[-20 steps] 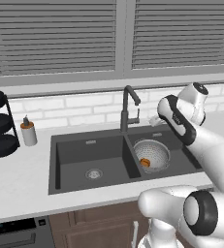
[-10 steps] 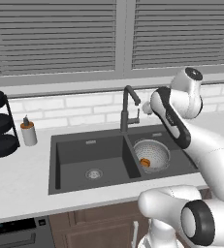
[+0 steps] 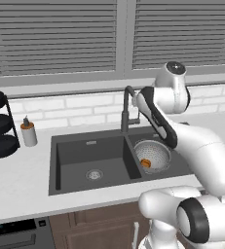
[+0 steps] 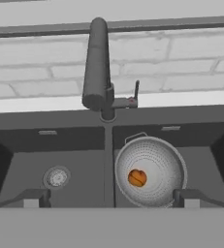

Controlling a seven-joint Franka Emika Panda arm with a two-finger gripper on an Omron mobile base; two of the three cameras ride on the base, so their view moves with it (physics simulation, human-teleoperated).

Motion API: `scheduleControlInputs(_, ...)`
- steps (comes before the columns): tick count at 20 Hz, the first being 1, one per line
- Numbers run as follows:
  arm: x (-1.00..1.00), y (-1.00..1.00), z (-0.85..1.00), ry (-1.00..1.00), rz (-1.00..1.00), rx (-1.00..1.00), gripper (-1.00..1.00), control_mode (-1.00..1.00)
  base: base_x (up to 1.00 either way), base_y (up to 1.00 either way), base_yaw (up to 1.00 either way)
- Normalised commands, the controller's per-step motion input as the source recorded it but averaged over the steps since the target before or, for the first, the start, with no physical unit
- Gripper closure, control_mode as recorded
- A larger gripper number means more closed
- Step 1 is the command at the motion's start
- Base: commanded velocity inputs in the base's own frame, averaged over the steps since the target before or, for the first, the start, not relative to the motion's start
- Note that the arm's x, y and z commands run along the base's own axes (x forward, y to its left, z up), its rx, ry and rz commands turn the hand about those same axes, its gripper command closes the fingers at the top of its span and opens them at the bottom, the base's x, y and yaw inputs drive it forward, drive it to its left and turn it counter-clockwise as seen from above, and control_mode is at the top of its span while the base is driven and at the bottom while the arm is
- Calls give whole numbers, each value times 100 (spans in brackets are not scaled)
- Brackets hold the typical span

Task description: Put the colander in the sink, put the peach in the colander, and turn on the sink faucet and pour water over the colander.

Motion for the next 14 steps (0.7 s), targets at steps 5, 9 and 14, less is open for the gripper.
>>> scheduleControlInputs(5, 50, 17, 3, 1, -20, 0, -100, -100, 0, 0, 0)
scheduleControlInputs(9, 62, 0, 8, 5, -17, 0, -100, -100, 0, 0, 0)
scheduleControlInputs(14, 62, 0, 2, 5, -10, 0, -100, -100, 0, 0, 0)
